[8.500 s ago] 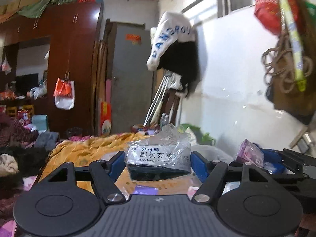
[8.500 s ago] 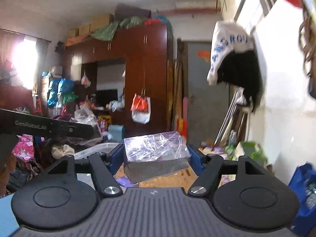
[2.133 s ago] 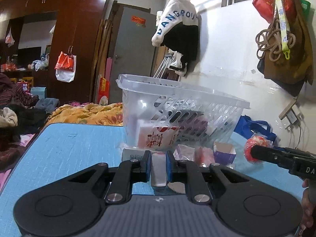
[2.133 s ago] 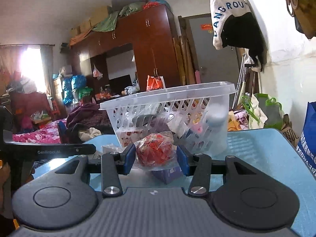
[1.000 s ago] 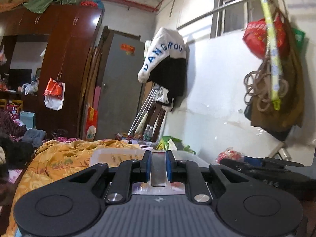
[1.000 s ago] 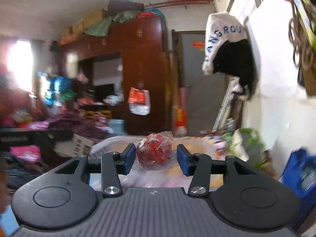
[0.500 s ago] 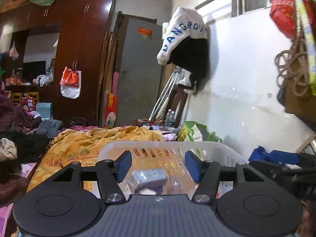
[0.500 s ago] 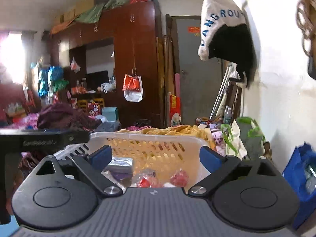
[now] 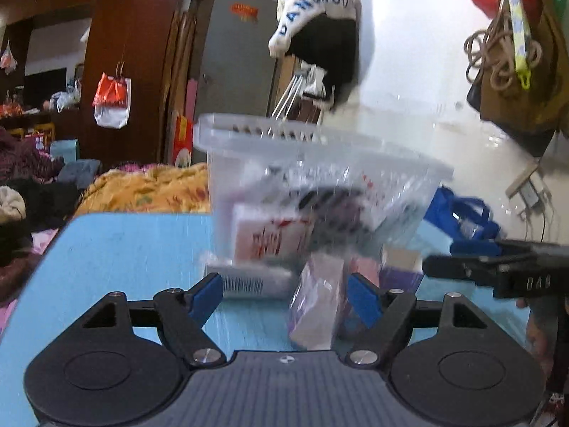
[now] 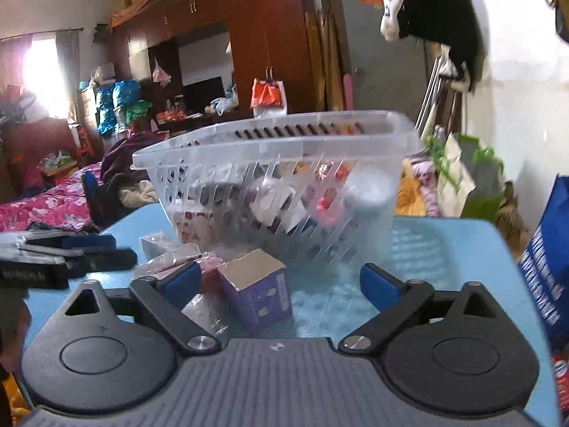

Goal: Organize objects
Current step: 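Grasp the pink cellophane box with the left gripper while the right grasps the purple white-topped box, then carry both held boxes over the white basket and open both grippers, then grasp the white barcode box with the left gripper while the right grasps a clear bag, then carry both held items over the white basket and open both grippers, then grasp the clear-wrapped white pack with the left gripper while the right grasps the red cellophane pack, then carry both held packs over the white basket and open both grippers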

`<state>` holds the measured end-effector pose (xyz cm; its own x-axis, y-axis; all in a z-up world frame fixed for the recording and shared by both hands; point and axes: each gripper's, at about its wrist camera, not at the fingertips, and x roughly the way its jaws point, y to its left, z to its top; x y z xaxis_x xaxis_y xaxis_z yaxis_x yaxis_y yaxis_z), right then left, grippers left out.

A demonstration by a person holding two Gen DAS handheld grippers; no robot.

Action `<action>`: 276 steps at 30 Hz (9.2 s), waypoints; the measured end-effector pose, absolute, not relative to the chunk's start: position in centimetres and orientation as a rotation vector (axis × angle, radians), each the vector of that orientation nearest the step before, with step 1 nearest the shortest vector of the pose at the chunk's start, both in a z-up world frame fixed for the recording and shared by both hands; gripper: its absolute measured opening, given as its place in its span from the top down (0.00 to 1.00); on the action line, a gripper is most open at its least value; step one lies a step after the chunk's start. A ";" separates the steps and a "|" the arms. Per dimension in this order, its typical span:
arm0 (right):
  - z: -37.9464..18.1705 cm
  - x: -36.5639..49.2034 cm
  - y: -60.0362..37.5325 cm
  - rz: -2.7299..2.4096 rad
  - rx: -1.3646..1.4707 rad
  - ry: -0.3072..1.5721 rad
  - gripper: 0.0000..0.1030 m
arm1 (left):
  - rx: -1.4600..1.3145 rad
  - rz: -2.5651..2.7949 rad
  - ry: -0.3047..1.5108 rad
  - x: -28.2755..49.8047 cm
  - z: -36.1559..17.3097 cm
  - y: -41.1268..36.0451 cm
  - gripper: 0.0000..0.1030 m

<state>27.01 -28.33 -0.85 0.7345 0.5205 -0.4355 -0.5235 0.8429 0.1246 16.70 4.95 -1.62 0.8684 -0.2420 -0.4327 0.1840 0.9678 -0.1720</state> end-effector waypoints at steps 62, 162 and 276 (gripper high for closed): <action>-0.6 24.1 -29.0 0.563 0.011 0.317 0.56 | -0.232 -0.303 0.254 13.7 -1.1 6.4 0.62; -2.6 20.4 -28.1 0.587 -0.016 0.255 0.47 | -0.165 -0.183 0.151 13.9 -0.4 6.2 0.22; 6.8 23.1 -27.6 0.555 -0.104 0.184 0.32 | -0.082 -0.256 0.156 13.6 7.7 4.7 0.51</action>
